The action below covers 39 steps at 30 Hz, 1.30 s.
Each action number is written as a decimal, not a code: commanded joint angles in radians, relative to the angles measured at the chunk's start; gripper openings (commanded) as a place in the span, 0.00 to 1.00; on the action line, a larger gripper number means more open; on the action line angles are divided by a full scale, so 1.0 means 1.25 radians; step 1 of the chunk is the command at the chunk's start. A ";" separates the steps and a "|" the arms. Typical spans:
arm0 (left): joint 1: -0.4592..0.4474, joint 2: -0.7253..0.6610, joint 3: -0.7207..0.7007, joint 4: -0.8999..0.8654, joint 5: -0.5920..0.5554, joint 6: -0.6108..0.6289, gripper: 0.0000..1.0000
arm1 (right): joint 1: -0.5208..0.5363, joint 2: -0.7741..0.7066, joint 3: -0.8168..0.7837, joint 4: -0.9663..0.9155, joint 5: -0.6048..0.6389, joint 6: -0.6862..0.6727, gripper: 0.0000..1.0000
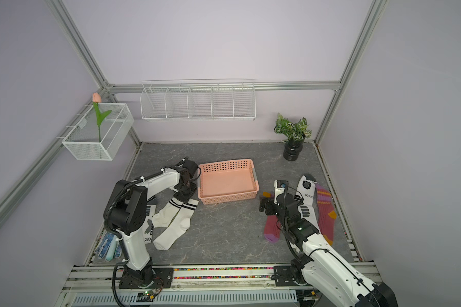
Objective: Place the socks together as a pair
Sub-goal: Pick up the sock from the center of the board.
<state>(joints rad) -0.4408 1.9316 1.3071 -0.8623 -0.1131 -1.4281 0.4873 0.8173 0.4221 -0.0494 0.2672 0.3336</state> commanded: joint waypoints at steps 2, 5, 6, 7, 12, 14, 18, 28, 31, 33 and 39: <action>-0.004 0.030 -0.001 -0.044 -0.008 -0.027 0.42 | 0.011 0.005 0.003 0.019 0.023 -0.016 1.00; -0.004 0.028 -0.012 -0.041 -0.011 -0.032 0.33 | 0.018 0.009 0.005 0.021 0.025 -0.019 1.00; -0.004 0.025 -0.016 -0.039 -0.010 -0.033 0.31 | 0.021 0.012 0.005 0.023 0.025 -0.019 1.00; -0.004 0.023 -0.020 -0.036 -0.009 -0.033 0.28 | 0.022 0.015 0.006 0.024 0.027 -0.020 1.00; -0.004 0.018 -0.019 -0.030 -0.001 -0.026 0.13 | 0.031 0.032 0.012 0.024 0.032 -0.022 1.00; -0.004 0.012 -0.014 -0.046 -0.011 -0.020 0.05 | 0.034 0.035 0.013 0.024 0.033 -0.024 1.00; -0.003 -0.033 -0.023 -0.061 -0.023 -0.002 0.00 | 0.041 0.035 0.010 0.035 0.016 -0.033 0.99; -0.010 -0.306 -0.125 -0.070 -0.036 0.068 0.00 | 0.086 0.079 0.056 0.066 -0.144 -0.042 0.99; -0.028 -0.387 -0.144 -0.063 -0.013 0.103 0.00 | 0.117 0.096 0.116 0.041 -0.215 -0.043 0.99; -0.040 -0.429 -0.149 -0.067 0.006 0.124 0.00 | 0.154 0.113 0.156 0.025 -0.237 -0.052 0.99; -0.106 -0.538 -0.188 -0.006 0.069 0.138 0.00 | 0.293 0.221 0.284 -0.023 -0.221 -0.093 1.00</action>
<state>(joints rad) -0.5415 1.2984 1.0954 -0.8955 -0.0715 -1.2785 0.8005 1.0454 0.7361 -0.0341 0.0071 0.2577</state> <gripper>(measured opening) 0.052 0.999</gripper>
